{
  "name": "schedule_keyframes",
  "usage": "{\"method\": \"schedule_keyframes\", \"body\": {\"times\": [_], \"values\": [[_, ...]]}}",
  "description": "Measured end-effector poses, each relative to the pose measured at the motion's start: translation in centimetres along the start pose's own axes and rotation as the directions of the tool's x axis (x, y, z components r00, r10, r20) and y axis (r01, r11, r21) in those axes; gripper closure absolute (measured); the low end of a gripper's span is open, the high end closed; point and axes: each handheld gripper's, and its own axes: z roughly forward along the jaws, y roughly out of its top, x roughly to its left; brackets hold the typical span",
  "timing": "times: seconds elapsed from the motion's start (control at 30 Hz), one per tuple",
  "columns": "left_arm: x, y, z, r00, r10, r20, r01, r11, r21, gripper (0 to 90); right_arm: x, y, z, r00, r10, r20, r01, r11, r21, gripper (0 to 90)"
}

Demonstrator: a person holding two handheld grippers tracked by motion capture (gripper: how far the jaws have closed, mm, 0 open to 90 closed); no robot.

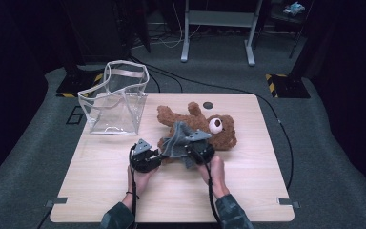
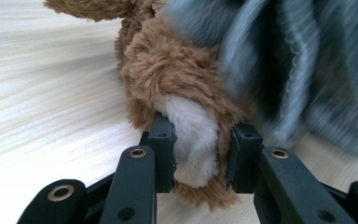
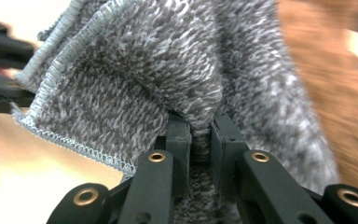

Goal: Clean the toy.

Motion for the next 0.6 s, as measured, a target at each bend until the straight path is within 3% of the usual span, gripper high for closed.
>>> {"method": "schedule_keyframes", "body": {"times": [0.03, 0.1, 0.2, 0.33, 0.43, 0.6], "values": [[0.0, 0.0, 0.0, 1.0, 0.002, 0.0, -0.002, 1.0, 0.003, 68.2, 0.7, 0.2, 0.7, 0.9996, -0.028, -0.01, 0.028, 1.0, 0.012, 79.6], [0.1, -0.1, -0.1, 1.0, 0.003, -0.005, -0.003, 1.0, 0.001, 68.2, 1.3, 0.3, 2.0, 0.9988, -0.045, 0.02, 0.044, 0.998, 0.052, 79.7], [0.3, -0.2, -0.3, 0.9999, 0.013, -0.011, -0.013, 0.9999, -0.003, 68.2, 0.5, -0.1, 2.6, 0.9991, -0.001, 0.042, -0.002, 0.997, 0.074, 80.2], [0.5, -0.3, -0.3, 0.9998, 0.008, -0.018, -0.008, 1.0, -0.005, 68.1, -1.0, -1.2, 1.4, 0.9918, 0.0, 0.128, -0.012, 0.996, 0.093, 80.3], [0.7, -0.5, -0.3, 0.9997, 0.011, -0.02, -0.011, 0.9999, 0.0, 68.1, -2.9, -2.5, 0.3, 0.9817, 0.046, 0.185, -0.067, 0.992, 0.11, 80.4], [0.8, -0.6, -0.2, 0.9998, 0.008, -0.015, -0.008, 1.0, 0.005, 68.1, -6.5, -4.6, -2.8, 0.9613, 0.105, 0.255, -0.126, 0.99, 0.067, 80.4]]}}
